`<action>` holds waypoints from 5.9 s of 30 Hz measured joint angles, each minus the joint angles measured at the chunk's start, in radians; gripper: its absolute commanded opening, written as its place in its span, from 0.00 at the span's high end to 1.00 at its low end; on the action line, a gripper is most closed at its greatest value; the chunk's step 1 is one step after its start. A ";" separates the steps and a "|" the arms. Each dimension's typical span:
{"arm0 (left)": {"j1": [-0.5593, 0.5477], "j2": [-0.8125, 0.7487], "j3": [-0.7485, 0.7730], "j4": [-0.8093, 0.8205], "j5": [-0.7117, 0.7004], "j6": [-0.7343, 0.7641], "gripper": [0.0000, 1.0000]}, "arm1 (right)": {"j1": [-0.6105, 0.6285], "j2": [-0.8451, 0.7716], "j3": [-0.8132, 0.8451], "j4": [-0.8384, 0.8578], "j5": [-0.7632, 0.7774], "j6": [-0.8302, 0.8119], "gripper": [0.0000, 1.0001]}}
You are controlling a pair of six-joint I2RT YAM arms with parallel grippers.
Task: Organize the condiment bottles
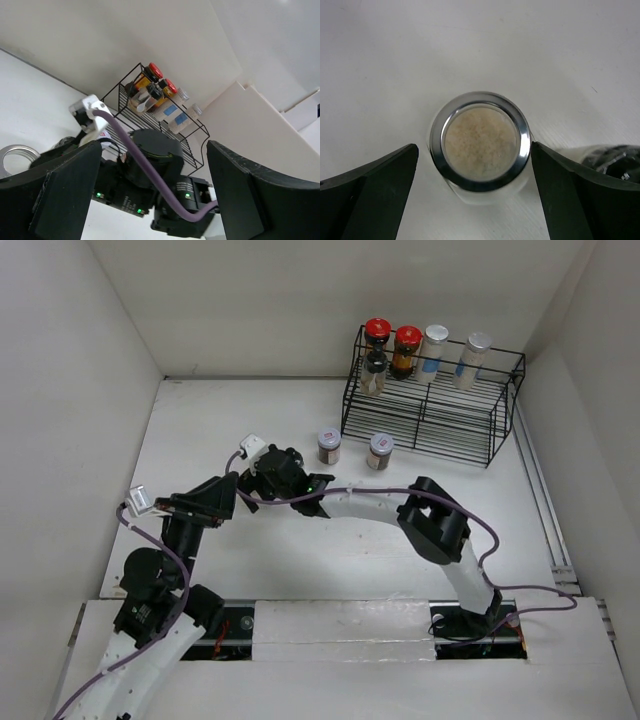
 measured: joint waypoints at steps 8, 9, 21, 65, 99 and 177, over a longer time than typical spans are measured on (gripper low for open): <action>0.000 0.003 0.061 -0.053 -0.002 -0.001 0.18 | 0.000 0.071 0.077 0.042 -0.001 0.013 0.35; 0.000 0.003 0.071 -0.063 -0.006 0.000 0.18 | 0.000 0.071 0.075 0.048 -0.003 0.018 0.37; 0.000 -0.023 0.105 -0.121 -0.074 0.005 0.18 | 0.007 -0.278 -0.361 0.149 -0.059 0.075 0.53; 0.000 0.401 -0.179 0.360 -0.026 0.134 0.17 | -0.824 -0.341 0.007 -0.228 -0.146 -0.002 0.26; 0.000 0.327 -0.179 0.320 -0.008 0.147 0.41 | -0.230 -0.291 -0.319 0.106 -0.210 0.031 0.29; 0.000 0.356 -0.178 0.309 0.033 0.132 0.35 | -0.648 -0.998 -0.686 0.071 0.093 0.154 0.08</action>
